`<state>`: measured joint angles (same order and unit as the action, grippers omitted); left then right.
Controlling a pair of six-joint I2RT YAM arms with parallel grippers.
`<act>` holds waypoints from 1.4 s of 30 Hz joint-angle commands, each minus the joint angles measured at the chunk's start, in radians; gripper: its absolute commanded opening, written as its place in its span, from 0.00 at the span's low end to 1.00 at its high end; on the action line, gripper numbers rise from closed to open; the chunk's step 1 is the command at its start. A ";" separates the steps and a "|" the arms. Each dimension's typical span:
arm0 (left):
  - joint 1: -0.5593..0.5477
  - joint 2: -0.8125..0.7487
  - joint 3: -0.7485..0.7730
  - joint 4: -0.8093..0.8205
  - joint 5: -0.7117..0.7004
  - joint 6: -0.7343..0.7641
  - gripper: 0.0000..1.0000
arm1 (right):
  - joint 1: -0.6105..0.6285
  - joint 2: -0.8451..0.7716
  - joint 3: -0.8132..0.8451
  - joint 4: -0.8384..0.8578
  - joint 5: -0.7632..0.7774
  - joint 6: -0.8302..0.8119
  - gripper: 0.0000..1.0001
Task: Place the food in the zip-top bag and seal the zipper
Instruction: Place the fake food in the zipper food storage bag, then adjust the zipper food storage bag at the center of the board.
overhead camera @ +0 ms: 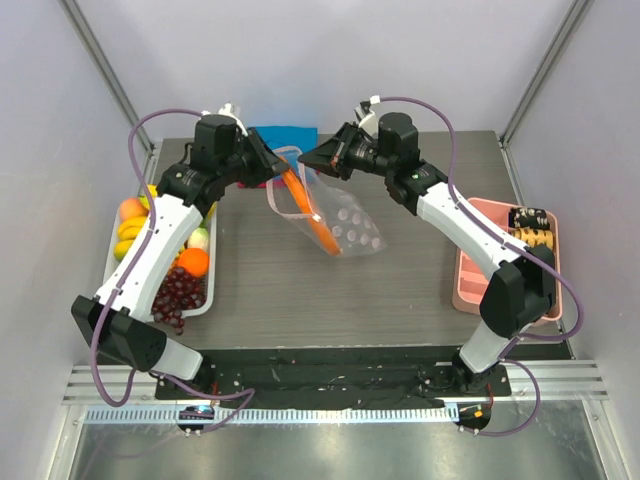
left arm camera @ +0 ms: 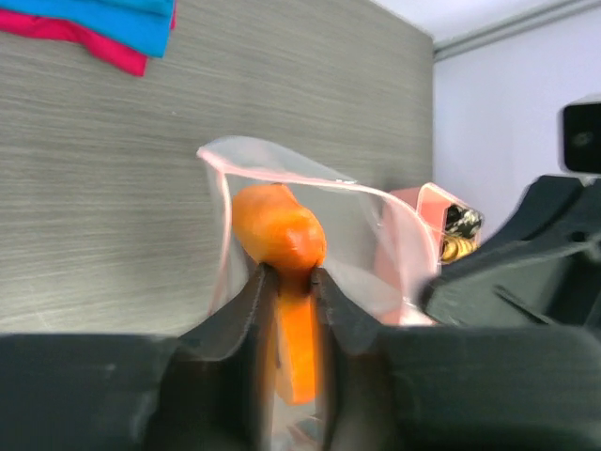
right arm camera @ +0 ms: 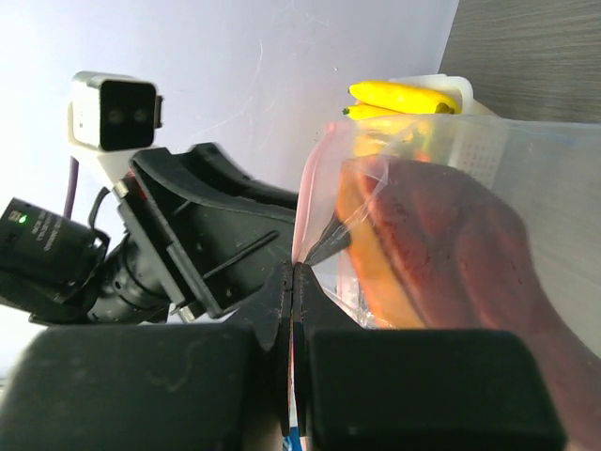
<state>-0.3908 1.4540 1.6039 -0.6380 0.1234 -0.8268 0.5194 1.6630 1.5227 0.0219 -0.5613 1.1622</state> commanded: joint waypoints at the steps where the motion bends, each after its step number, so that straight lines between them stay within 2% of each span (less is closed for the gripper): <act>1: 0.007 -0.001 0.053 -0.023 0.044 0.029 0.44 | -0.012 -0.066 0.045 0.085 -0.015 0.022 0.01; 5: 0.033 -0.024 0.080 -0.054 0.038 0.081 0.65 | -0.021 -0.074 0.039 0.076 -0.023 0.024 0.01; 9: 0.066 -0.067 0.126 -0.104 0.061 0.192 0.76 | -0.030 -0.075 0.036 0.075 -0.026 0.024 0.01; 15: 0.066 -0.136 0.114 -0.184 -0.079 0.382 0.79 | -0.038 -0.078 0.028 0.075 -0.031 0.019 0.01; 17: 0.067 -0.116 0.129 -0.242 -0.059 0.405 0.80 | -0.038 -0.074 0.027 0.075 -0.028 0.021 0.01; 20: 0.064 -0.069 0.139 -0.282 0.040 0.403 0.87 | -0.038 -0.069 0.027 0.072 -0.025 0.016 0.01; 28: 0.040 -0.008 0.151 -0.201 0.125 0.351 0.88 | -0.036 -0.072 0.027 0.053 -0.037 -0.004 0.01; 30: 0.033 0.022 0.159 -0.203 0.127 0.341 0.86 | -0.036 -0.074 0.025 0.055 -0.038 -0.007 0.01; 33: 0.033 0.061 0.172 -0.229 0.156 0.321 0.74 | -0.036 -0.077 0.024 0.067 -0.038 -0.010 0.01; 35: 0.033 0.065 0.157 -0.229 0.192 0.304 0.63 | -0.038 -0.077 0.024 0.073 -0.040 -0.015 0.01; 36: 0.032 0.062 0.139 -0.221 0.205 0.302 0.56 | -0.038 -0.078 0.025 0.075 -0.041 -0.018 0.01; 37: 0.030 0.062 0.140 -0.223 0.250 0.308 0.29 | -0.038 -0.077 0.025 0.075 -0.045 -0.025 0.01; 40: 0.029 0.068 0.230 -0.236 0.335 0.313 0.00 | -0.038 -0.085 0.024 0.033 -0.048 -0.074 0.01; 42: 0.027 0.052 0.267 -0.218 0.373 0.304 0.00 | -0.038 -0.088 0.028 -0.014 -0.052 -0.114 0.01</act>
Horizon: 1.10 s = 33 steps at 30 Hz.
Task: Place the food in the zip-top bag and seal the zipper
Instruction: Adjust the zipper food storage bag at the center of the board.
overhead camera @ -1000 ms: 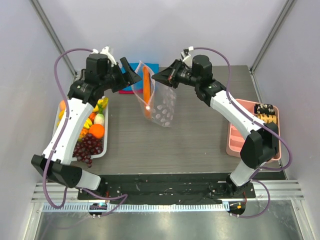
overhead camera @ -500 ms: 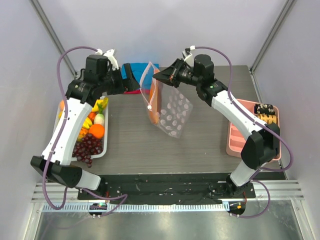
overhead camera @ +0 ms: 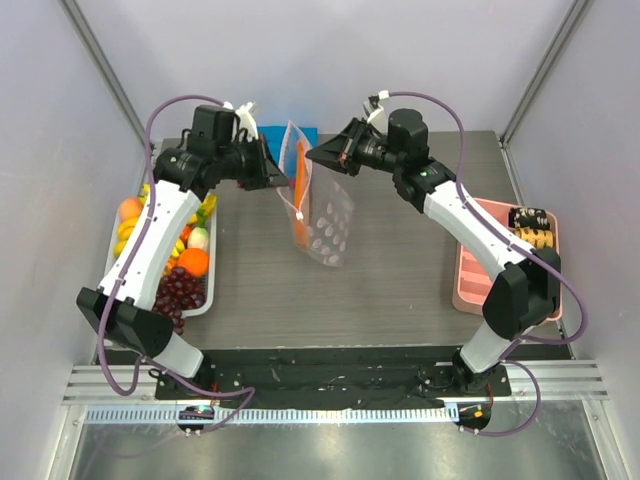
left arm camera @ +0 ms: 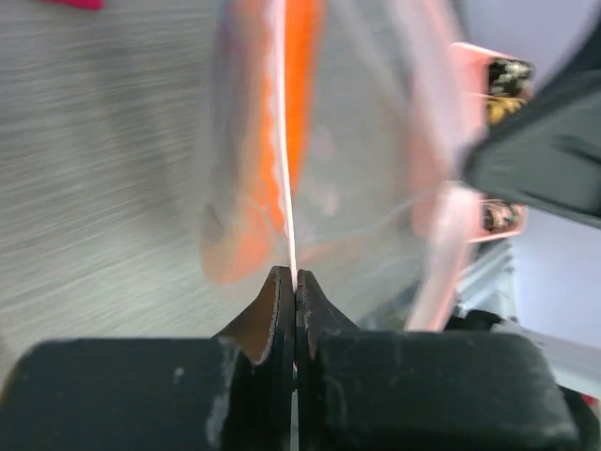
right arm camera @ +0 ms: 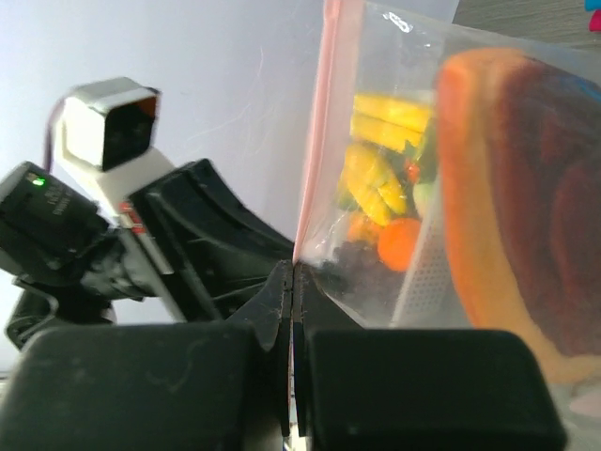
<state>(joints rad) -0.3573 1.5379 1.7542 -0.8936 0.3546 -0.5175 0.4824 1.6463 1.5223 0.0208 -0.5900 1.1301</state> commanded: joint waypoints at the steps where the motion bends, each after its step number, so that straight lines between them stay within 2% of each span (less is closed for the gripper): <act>1: -0.006 -0.036 0.145 0.056 0.165 -0.010 0.00 | -0.001 -0.075 0.038 -0.048 -0.028 -0.110 0.01; 4: -0.006 -0.051 0.157 0.071 0.259 -0.024 0.00 | -0.001 -0.074 0.097 -0.094 -0.059 -0.153 0.01; 7: -0.006 -0.070 0.136 0.061 0.274 -0.004 0.00 | -0.002 -0.078 0.169 -0.134 -0.068 -0.222 0.01; 11: -0.006 -0.082 0.068 0.016 0.241 0.027 0.00 | -0.002 -0.092 0.170 -0.185 -0.059 -0.306 0.01; 17: -0.005 -0.131 0.001 0.002 0.112 0.071 0.00 | -0.004 -0.111 0.171 -0.284 -0.041 -0.391 0.01; 19: -0.005 -0.137 -0.025 -0.024 0.055 0.088 0.08 | -0.005 -0.121 0.162 -0.312 -0.030 -0.438 0.01; 25: 0.032 -0.156 -0.137 -0.057 -0.037 0.112 0.11 | -0.004 -0.128 0.090 -0.430 0.009 -0.572 0.01; 28: 0.056 -0.150 -0.148 -0.093 -0.046 0.143 0.35 | -0.004 -0.129 0.053 -0.436 0.010 -0.592 0.01; 29: 0.081 -0.153 -0.144 -0.099 -0.043 0.196 0.61 | -0.005 -0.128 0.050 -0.436 0.012 -0.593 0.01; 30: 0.093 -0.162 -0.139 -0.108 -0.042 0.226 0.75 | -0.004 -0.125 0.049 -0.438 0.012 -0.595 0.01; 32: 0.153 -0.174 -0.122 -0.131 0.004 0.327 0.94 | -0.002 -0.117 0.050 -0.440 0.012 -0.601 0.01; 33: 0.187 -0.188 -0.116 -0.137 0.041 0.367 0.97 | -0.004 -0.114 0.053 -0.438 0.010 -0.602 0.01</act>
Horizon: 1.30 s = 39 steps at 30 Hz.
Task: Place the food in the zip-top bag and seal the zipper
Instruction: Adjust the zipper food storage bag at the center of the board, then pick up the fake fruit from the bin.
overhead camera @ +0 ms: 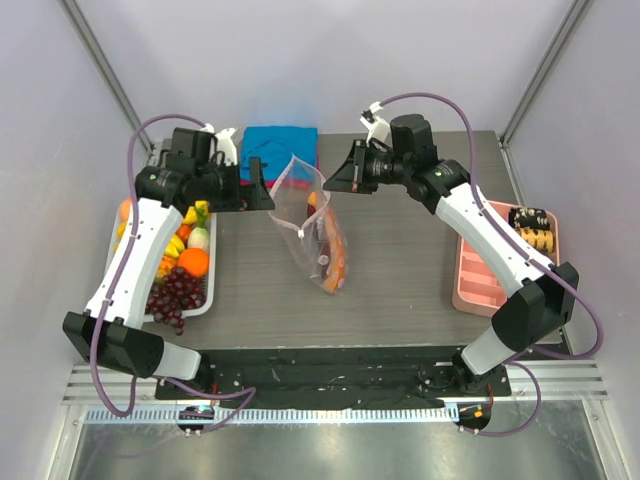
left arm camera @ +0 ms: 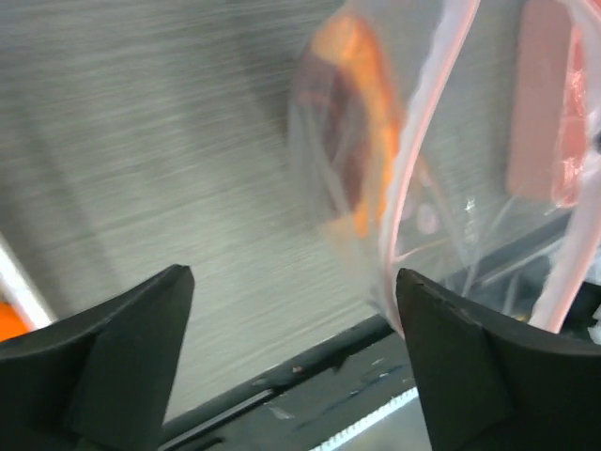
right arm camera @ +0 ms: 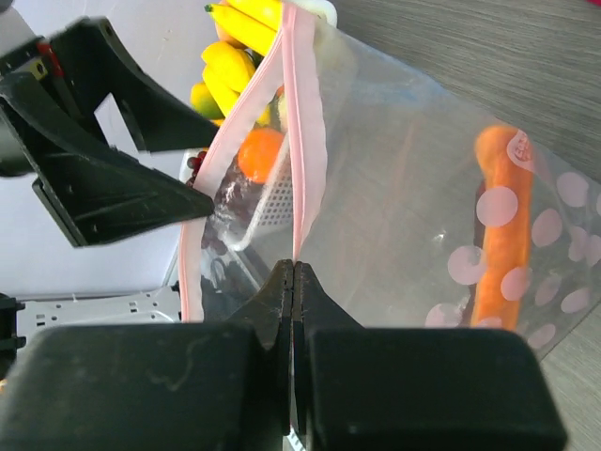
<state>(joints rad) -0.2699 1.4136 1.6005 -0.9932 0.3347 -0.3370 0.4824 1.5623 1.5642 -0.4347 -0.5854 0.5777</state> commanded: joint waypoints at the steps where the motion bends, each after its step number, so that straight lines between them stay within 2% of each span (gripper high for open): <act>1: 0.130 -0.071 0.041 -0.041 0.091 0.217 0.99 | -0.005 -0.027 0.011 0.017 0.006 -0.052 0.01; 4: 0.210 -0.079 0.055 -0.036 0.075 0.332 1.00 | -0.004 -0.019 0.005 0.021 0.006 -0.044 0.01; 6: 0.216 -0.065 0.046 -0.024 -0.068 0.416 0.97 | -0.004 -0.015 -0.004 0.027 0.007 -0.032 0.01; 9: 0.218 -0.030 0.000 0.043 -0.162 0.504 0.92 | -0.005 -0.015 -0.015 0.037 0.009 -0.021 0.01; 13: 0.207 0.018 -0.065 0.180 -0.252 0.552 0.90 | -0.004 -0.016 -0.018 0.045 0.009 -0.013 0.01; 19: 0.186 0.182 -0.034 0.214 -0.327 0.561 0.93 | -0.005 -0.013 -0.018 0.045 0.007 -0.015 0.01; 25: 0.147 0.295 -0.030 0.275 -0.471 0.586 0.88 | -0.004 -0.010 -0.023 0.045 0.006 -0.013 0.01; 35: 0.144 0.416 0.035 0.245 -0.609 0.578 0.70 | -0.007 -0.007 -0.026 0.047 0.002 -0.010 0.01; 39: 0.144 0.413 0.088 0.188 -0.594 0.547 0.55 | -0.011 -0.002 -0.026 0.047 0.001 -0.007 0.01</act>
<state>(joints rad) -0.1287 1.8469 1.5990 -0.7681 -0.2359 0.2359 0.4801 1.5623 1.5375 -0.4271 -0.5812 0.5598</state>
